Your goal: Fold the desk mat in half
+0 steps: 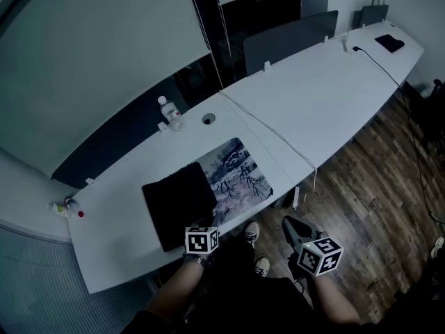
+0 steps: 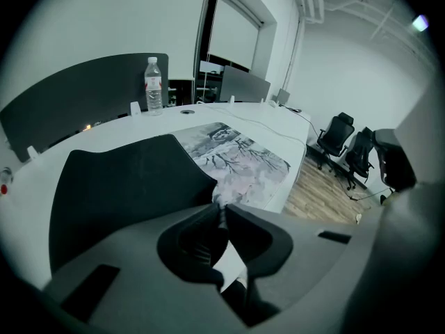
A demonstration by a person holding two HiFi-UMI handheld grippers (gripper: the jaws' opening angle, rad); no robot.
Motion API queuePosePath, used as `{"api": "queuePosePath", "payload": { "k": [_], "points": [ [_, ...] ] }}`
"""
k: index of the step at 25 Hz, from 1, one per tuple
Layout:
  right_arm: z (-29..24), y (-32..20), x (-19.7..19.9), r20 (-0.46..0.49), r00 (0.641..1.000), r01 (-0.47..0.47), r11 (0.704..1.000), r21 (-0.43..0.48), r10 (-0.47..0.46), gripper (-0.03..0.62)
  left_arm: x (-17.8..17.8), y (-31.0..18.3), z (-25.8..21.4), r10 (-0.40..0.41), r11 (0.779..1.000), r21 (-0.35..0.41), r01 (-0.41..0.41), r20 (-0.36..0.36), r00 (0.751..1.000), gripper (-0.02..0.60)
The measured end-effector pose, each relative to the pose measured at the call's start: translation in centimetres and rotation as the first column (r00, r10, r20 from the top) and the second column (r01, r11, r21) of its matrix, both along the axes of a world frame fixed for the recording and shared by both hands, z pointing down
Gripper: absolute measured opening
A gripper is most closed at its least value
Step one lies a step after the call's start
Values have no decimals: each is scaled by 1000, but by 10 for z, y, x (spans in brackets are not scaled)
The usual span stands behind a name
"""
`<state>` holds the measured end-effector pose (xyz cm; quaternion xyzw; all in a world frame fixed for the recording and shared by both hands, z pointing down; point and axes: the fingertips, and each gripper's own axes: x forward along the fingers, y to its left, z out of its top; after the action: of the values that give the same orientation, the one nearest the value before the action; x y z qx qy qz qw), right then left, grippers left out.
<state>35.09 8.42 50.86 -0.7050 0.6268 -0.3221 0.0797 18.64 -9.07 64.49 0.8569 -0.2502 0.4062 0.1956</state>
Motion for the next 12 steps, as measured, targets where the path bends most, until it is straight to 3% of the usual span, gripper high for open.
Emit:
{"api": "queuePosePath", "payload": {
  "k": [12],
  "points": [
    [5, -16, 32, 13, 999, -39, 999, -3, 39, 23, 52, 7, 1, 93, 995, -23, -94, -15, 996, 41]
  ]
}}
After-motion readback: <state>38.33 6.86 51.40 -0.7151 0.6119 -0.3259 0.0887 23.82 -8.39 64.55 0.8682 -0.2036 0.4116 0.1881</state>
